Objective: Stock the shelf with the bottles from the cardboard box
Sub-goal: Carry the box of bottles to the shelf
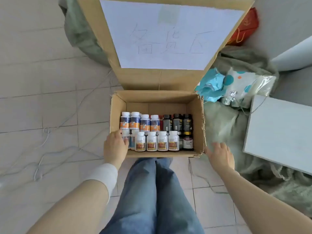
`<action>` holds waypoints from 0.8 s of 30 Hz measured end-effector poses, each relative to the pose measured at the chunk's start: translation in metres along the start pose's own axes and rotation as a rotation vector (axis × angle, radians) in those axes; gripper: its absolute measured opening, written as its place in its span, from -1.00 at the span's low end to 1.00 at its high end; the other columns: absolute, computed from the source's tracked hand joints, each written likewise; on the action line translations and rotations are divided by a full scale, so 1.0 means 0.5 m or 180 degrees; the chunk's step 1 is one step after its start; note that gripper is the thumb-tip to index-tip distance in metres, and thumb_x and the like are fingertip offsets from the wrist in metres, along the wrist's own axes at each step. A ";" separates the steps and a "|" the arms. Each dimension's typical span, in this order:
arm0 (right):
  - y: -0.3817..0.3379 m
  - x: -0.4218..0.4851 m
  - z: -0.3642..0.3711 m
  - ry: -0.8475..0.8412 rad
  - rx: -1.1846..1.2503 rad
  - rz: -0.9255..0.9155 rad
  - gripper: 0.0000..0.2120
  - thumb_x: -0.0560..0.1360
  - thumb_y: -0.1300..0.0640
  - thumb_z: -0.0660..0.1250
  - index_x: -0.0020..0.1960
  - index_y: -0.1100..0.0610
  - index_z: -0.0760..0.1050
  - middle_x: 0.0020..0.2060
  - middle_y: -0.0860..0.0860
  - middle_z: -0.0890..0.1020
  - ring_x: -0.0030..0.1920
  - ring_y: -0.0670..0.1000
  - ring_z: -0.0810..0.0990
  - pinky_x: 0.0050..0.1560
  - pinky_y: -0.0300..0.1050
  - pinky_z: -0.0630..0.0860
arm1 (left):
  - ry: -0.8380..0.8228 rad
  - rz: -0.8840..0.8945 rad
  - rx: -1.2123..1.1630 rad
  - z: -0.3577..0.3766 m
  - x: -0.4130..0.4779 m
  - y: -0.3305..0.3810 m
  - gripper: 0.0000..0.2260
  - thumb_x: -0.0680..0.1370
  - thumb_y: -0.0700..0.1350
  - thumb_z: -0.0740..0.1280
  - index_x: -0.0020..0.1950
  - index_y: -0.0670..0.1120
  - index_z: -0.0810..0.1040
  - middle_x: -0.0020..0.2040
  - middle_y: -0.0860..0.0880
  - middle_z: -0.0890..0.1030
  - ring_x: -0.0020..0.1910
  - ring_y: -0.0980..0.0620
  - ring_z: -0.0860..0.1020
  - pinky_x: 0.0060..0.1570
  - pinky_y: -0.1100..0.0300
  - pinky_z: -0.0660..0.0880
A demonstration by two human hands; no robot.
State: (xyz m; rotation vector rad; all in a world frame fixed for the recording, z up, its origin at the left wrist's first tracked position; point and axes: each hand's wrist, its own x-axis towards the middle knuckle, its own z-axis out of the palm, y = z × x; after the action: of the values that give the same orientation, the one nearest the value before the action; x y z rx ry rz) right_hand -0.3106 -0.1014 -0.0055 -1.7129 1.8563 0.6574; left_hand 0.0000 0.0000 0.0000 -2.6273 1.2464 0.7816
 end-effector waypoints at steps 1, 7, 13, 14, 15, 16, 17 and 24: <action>-0.003 0.017 -0.003 -0.0014 0.0276 0.0126 -0.55 0.57 -0.10 0.14 0.32 0.17 0.39 0.25 0.16 0.46 0.29 0.18 0.39 0.23 0.02 0.34 | 0.0078 -0.0259 -0.0189 0.001 0.014 -0.016 -0.65 0.57 -0.09 0.24 0.32 -0.19 0.41 0.20 -0.20 0.53 0.19 -0.19 0.48 0.13 -0.02 0.44; -0.038 0.131 0.022 -0.0491 0.0989 0.0221 -0.45 0.57 -0.12 0.15 0.40 0.23 0.28 0.31 0.17 0.45 0.30 0.19 0.42 0.20 0.01 0.36 | -0.0206 -0.1181 -0.1506 0.041 0.116 -0.057 -0.51 0.61 -0.04 0.19 0.46 -0.26 0.20 0.41 -0.26 0.36 0.38 -0.24 0.33 0.32 -0.02 0.28; -0.062 0.188 0.043 -0.0471 0.0888 0.0183 -0.63 0.62 -0.04 0.07 0.05 0.28 0.39 -0.10 0.20 0.50 -0.08 0.17 0.45 -0.13 -0.09 0.31 | -0.0437 -0.1420 -0.2052 0.074 0.177 -0.070 -0.50 0.63 0.07 0.11 0.42 -0.27 0.27 0.37 -0.24 0.41 0.34 -0.22 0.38 0.28 0.03 0.30; -0.065 0.191 0.046 -0.0429 0.0866 0.0228 -0.63 0.62 -0.03 0.06 0.06 0.28 0.40 -0.12 0.20 0.49 -0.07 0.19 0.48 -0.13 -0.07 0.33 | -0.0418 -0.1388 -0.2045 0.078 0.182 -0.076 -0.53 0.63 0.05 0.10 0.40 -0.27 0.30 0.35 -0.25 0.42 0.33 -0.22 0.39 0.27 0.04 0.30; -0.069 0.193 0.049 -0.0374 0.0844 0.0262 -0.61 0.63 -0.02 0.05 0.09 0.30 0.42 -0.12 0.24 0.51 -0.04 0.23 0.51 -0.13 -0.05 0.36 | -0.0398 -0.1346 -0.1995 0.080 0.184 -0.079 -0.56 0.64 0.02 0.09 0.38 -0.27 0.32 0.34 -0.25 0.44 0.32 -0.22 0.40 0.26 0.04 0.31; -0.074 0.194 0.051 -0.0306 0.0811 0.0291 -0.59 0.63 0.00 0.04 0.12 0.34 0.43 -0.07 0.29 0.54 0.00 0.26 0.53 -0.12 -0.04 0.37 | -0.0382 -0.1301 -0.1915 0.081 0.186 -0.081 -0.59 0.65 -0.01 0.08 0.37 -0.27 0.34 0.33 -0.25 0.44 0.32 -0.22 0.40 0.26 0.04 0.31; -0.076 0.193 0.053 -0.0245 0.0786 0.0315 -0.58 0.63 0.02 0.04 0.13 0.37 0.44 -0.02 0.32 0.56 0.04 0.29 0.54 -0.11 -0.02 0.37 | -0.0364 -0.1251 -0.1803 0.081 0.185 -0.081 -0.60 0.66 -0.03 0.06 0.38 -0.26 0.34 0.34 -0.26 0.44 0.32 -0.23 0.40 0.27 0.05 0.30; -0.068 0.166 0.036 -0.0218 0.0482 0.0379 -0.55 0.64 0.04 0.03 0.09 0.43 0.46 -0.17 0.30 0.51 -0.09 0.26 0.52 -0.15 0.01 0.42 | -0.0283 -0.1085 -0.1088 0.062 0.147 -0.079 -0.60 0.66 -0.04 0.03 0.34 -0.30 0.36 0.27 -0.31 0.49 0.27 -0.30 0.43 0.21 -0.02 0.34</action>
State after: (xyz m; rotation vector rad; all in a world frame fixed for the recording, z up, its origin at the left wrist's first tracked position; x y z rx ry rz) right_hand -0.2809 -0.1534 -0.0744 -1.4759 1.9195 0.5973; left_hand 0.0559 -0.0148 -0.0679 -2.9123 0.6599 1.1105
